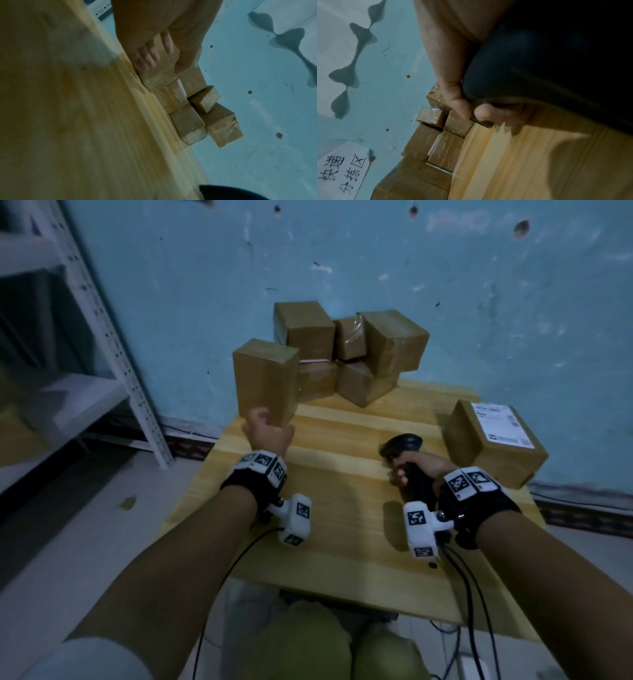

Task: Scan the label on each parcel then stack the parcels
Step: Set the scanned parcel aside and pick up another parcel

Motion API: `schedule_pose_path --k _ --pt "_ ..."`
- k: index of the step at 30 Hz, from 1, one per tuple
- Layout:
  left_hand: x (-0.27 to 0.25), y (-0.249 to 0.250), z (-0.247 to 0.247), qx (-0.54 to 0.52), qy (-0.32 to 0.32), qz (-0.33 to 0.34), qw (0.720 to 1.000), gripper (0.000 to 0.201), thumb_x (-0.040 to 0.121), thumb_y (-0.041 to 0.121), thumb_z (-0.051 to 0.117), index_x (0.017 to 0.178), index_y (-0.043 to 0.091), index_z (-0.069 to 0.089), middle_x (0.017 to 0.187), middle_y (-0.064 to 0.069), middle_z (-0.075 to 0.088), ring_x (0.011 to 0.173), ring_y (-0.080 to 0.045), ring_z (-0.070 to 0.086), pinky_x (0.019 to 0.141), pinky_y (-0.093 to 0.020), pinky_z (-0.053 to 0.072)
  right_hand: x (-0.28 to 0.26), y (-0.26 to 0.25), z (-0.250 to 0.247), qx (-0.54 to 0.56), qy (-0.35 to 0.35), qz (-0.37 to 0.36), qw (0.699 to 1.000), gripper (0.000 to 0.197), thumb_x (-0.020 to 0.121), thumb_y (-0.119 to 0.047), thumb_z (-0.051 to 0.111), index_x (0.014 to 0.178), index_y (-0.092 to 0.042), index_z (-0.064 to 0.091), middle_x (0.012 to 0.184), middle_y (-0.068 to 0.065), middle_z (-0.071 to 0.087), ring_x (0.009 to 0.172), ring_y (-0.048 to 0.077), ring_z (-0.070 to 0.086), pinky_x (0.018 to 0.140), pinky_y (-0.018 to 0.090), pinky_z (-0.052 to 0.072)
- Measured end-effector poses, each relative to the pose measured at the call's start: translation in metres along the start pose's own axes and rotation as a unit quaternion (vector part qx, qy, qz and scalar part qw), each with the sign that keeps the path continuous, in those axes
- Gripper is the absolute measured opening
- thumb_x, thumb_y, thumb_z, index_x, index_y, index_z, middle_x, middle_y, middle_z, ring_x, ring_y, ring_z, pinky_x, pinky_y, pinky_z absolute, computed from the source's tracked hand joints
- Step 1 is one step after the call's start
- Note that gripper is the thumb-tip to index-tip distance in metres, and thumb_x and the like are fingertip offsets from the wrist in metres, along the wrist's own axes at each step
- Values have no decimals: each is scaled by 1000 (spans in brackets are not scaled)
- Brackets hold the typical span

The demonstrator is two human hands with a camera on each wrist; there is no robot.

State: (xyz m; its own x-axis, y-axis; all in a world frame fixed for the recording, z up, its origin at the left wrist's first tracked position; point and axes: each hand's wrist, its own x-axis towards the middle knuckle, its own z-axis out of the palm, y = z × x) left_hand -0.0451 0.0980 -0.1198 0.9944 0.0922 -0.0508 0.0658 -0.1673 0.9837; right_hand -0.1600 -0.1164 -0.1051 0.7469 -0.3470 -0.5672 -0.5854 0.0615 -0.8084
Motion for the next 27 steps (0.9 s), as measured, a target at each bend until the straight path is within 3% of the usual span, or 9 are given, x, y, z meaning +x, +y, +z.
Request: schedule_pose_path --k 3,7,11,15,19,22,27 --pt "20 7 0 40 104 49 993 86 70 17 78 140 9 28 144 -18 24 130 -34 33 103 -41 33 10 2 -2 13 -38 9 999 30 97 -13 36 67 -12 42 37 -3 45 28 8 43 34 13 35" --pt "46 8 4 61 99 28 993 107 68 24 81 149 21 9 155 -13 10 141 -34 20 114 -48 21 11 3 0 20 -59 13 998 31 97 -13 36 66 -11 41 42 -2 42 30 9 41 34 14 34" --pt "63 6 15 57 100 -11 993 115 68 30 81 150 17 2 158 -9 7 144 -33 15 117 -49 16 14 5 -1 14 -46 7 999 29 94 -12 40 67 -8 46 44 0 43 30 10 43 35 13 35" --pt "73 11 28 60 85 0 995 124 65 34 82 150 22 -8 159 -2 3 145 -31 12 117 -52 14 16 6 -1 18 -39 -1 999 26 93 -11 42 69 -6 51 46 0 44 31 11 43 37 14 36" --pt "81 20 30 24 107 -18 994 122 65 30 82 149 28 -6 157 -8 13 145 -31 14 117 -53 11 17 7 -1 28 -44 -4 999 26 93 -12 42 68 -7 48 44 0 44 31 10 43 37 13 35" --pt "84 23 26 39 105 18 994 119 63 29 84 150 21 2 155 -9 15 144 -28 18 119 -46 5 19 7 -2 26 -55 -6 998 26 94 -11 40 68 -8 45 41 -1 44 30 10 43 37 13 35" --pt "64 23 20 73 75 54 993 124 59 36 85 149 20 1 144 -13 18 134 -32 22 115 -43 18 18 7 -1 28 -55 -10 998 27 94 -10 39 68 -8 44 39 -2 44 30 10 43 37 12 35"
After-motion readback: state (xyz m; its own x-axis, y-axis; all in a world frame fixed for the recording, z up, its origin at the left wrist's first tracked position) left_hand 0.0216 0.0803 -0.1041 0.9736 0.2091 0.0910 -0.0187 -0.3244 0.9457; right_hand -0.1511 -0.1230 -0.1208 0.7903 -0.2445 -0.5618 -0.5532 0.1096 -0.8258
